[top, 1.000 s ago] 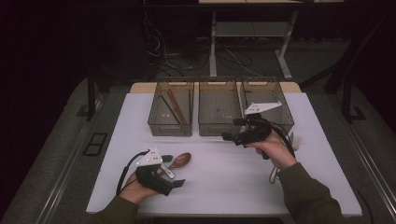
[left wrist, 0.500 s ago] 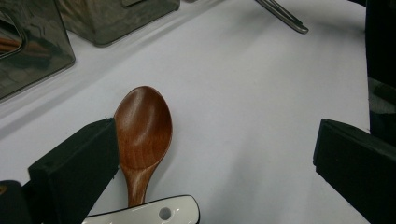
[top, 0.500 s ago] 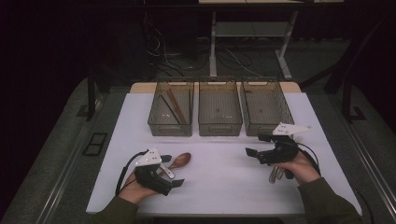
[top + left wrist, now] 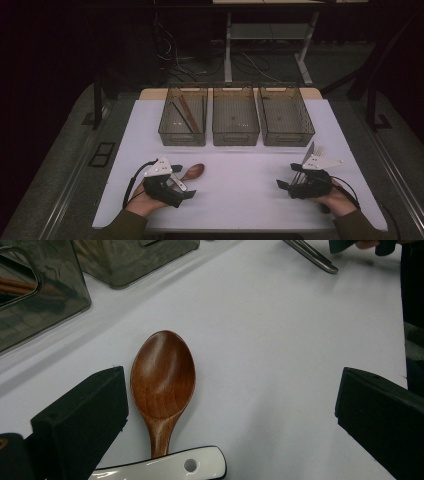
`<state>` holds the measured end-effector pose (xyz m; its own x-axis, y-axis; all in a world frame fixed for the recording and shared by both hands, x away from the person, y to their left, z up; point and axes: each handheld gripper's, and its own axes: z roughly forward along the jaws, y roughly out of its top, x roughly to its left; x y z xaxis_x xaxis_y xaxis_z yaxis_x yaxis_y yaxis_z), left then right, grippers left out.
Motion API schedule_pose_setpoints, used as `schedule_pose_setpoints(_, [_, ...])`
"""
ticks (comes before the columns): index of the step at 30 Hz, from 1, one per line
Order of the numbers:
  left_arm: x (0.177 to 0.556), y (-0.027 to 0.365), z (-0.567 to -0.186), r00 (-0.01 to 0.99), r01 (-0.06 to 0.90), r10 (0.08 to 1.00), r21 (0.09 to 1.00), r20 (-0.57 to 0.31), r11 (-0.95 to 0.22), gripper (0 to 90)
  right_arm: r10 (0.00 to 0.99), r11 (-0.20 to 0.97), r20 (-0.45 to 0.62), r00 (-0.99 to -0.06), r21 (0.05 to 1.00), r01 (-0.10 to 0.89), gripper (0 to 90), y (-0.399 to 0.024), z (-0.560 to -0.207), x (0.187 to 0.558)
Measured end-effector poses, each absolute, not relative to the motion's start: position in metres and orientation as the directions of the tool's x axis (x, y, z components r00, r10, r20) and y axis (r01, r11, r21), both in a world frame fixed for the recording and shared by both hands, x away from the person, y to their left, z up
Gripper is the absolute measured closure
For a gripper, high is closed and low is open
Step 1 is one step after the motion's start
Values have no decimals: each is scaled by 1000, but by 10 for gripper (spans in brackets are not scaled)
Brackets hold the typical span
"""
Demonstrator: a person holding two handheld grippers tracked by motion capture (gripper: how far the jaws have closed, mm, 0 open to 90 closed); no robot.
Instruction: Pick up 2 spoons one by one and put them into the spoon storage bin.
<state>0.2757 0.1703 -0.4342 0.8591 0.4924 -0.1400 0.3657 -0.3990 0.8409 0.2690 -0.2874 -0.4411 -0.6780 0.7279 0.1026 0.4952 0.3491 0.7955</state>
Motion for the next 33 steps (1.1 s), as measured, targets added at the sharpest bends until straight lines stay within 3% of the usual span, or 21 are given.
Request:
schedule_pose_setpoints(6, [281, 173, -430, 857, 358, 500, 843, -126, -401, 0, 735, 321, 103, -671, 818, 477, 163, -294, -441, 258])
schedule_pose_setpoints(14, [297, 177, -422, 860, 369, 496, 819, -120, -440, 150, 720, 328, 108, -686, 818, 473, 163, -297, -444, 256])
schedule_pose_setpoints(27, [325, 198, -423, 821, 405, 565, 776, -76, -483, 579, 718, 329, 110, -688, 817, 474, 163, -297, -445, 260])
schedule_pose_setpoints(33, [338, 207, -424, 793, 423, 609, 750, -33, -509, 712, 716, 338, 102, -690, 814, 472, 163, -297, -445, 259])
